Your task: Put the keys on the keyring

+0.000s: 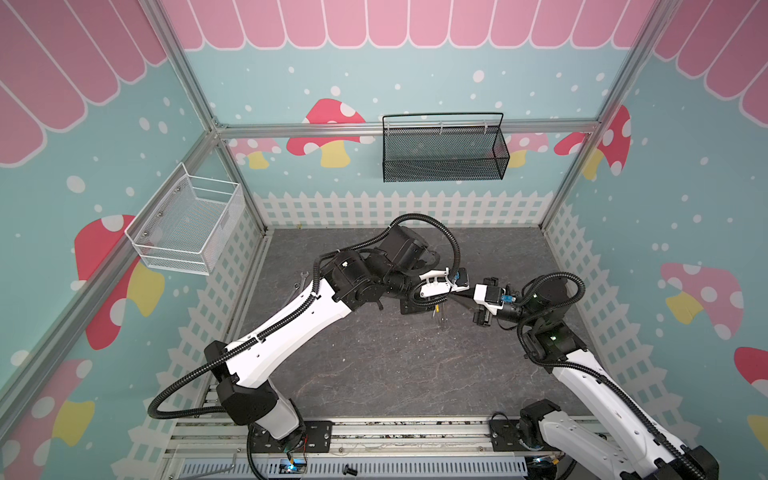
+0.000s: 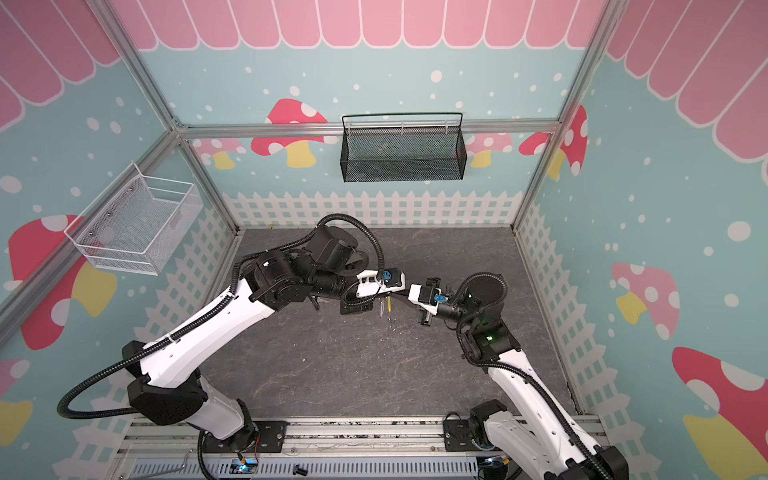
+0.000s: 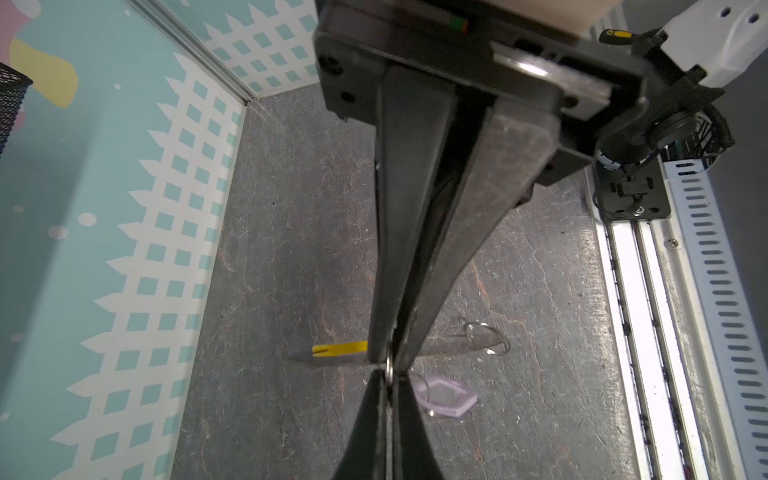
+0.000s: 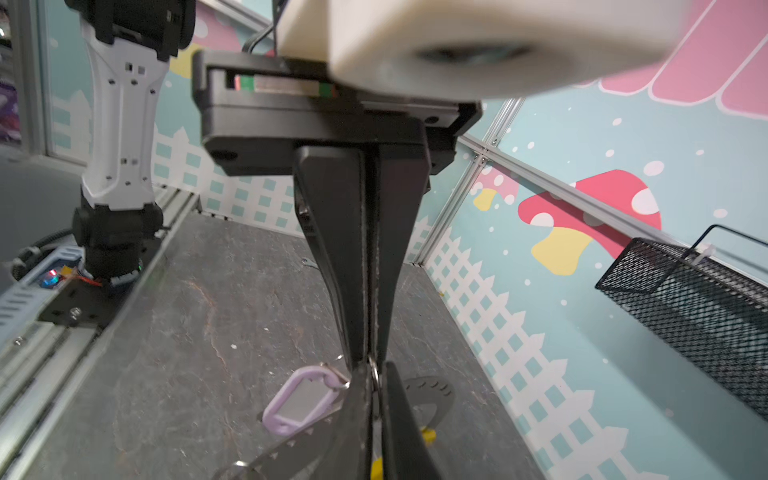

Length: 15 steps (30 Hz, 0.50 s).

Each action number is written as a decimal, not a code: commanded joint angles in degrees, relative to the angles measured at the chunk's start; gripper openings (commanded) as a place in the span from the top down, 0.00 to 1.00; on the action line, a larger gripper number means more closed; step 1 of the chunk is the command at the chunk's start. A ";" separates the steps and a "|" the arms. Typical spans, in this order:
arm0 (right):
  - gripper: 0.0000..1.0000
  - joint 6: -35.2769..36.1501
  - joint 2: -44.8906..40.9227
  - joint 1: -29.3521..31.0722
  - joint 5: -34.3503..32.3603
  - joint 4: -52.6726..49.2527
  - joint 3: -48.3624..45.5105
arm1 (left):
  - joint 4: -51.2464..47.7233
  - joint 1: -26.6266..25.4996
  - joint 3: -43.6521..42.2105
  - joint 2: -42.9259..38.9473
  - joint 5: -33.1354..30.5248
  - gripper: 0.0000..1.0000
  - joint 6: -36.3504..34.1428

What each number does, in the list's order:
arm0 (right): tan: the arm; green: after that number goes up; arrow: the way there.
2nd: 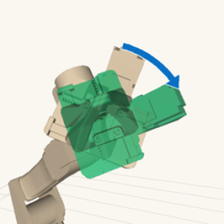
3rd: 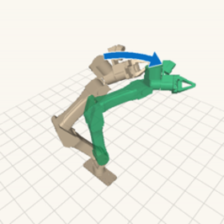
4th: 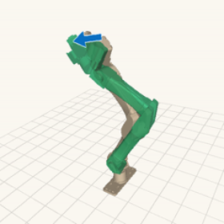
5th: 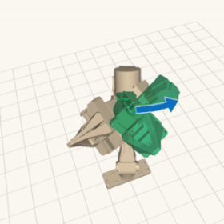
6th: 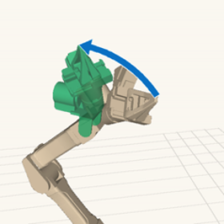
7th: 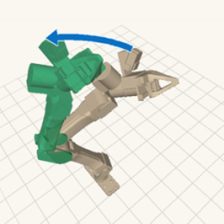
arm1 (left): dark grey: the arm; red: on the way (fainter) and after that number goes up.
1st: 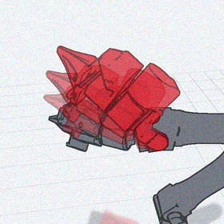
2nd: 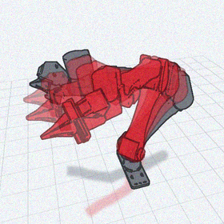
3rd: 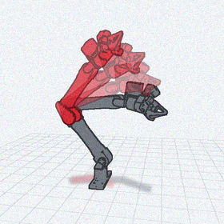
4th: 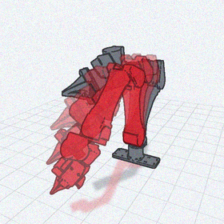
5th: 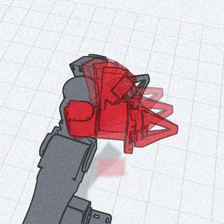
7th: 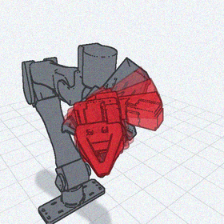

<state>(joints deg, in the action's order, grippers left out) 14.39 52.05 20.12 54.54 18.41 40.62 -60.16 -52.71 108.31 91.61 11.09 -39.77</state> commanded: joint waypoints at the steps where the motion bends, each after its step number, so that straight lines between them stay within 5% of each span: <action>1: 0.95 -0.24 0.50 0.27 0.30 1.28 -0.47 | -0.57 -0.45 1.71 -0.03 1.30 1.00 -2.14; 11: 1.00 -1.73 0.50 0.27 -0.08 3.05 -0.89 | 3.12 -0.05 -1.98 -2.33 0.16 0.98 -1.67; 15: 1.00 -2.73 -0.06 0.26 -1.79 5.03 -1.55 | 7.12 1.83 -5.97 -4.86 0.40 0.72 1.57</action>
<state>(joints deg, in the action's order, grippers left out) 12.91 52.93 20.25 53.87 20.40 40.07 -56.60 -52.14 104.51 89.52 10.26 -39.35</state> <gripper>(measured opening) 0.047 0.257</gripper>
